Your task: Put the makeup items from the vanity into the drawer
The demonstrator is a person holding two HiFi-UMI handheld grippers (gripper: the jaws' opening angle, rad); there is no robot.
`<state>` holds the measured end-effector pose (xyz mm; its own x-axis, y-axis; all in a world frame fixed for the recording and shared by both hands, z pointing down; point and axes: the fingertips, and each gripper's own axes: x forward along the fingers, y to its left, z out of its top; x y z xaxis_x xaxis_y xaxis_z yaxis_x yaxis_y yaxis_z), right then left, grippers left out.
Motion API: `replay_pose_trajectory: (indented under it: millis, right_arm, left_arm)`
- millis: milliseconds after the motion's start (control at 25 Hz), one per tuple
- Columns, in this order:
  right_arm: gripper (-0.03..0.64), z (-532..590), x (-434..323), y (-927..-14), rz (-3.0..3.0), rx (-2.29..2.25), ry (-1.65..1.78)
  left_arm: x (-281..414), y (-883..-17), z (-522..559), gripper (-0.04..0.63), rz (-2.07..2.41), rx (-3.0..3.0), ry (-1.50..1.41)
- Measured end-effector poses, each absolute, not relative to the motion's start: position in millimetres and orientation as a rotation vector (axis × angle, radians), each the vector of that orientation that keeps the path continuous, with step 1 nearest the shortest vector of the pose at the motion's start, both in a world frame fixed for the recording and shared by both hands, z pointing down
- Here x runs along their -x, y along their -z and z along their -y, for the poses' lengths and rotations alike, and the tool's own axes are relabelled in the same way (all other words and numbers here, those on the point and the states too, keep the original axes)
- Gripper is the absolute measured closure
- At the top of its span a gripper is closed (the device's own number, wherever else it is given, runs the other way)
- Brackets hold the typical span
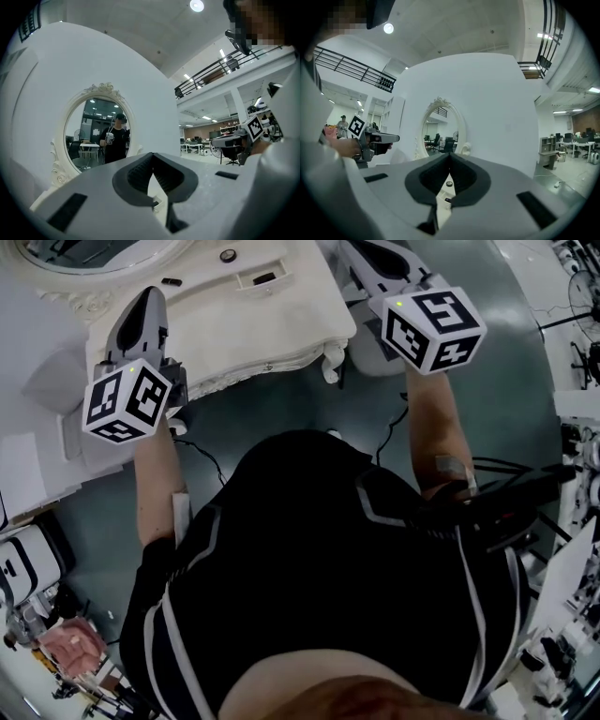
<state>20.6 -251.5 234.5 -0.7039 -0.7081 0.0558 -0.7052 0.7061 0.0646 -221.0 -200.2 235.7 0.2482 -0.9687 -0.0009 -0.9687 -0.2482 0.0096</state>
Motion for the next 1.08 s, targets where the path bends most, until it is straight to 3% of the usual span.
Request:
replay_pose_trajectory:
  millis: [1080]
  right_arm:
    - [0.612,256.3,24.7,-245.8,2.735,-1.238,0.072]
  left_arm:
    - [276.6,-250.7,205.9,0.592,1.968,-2.405,0.016]
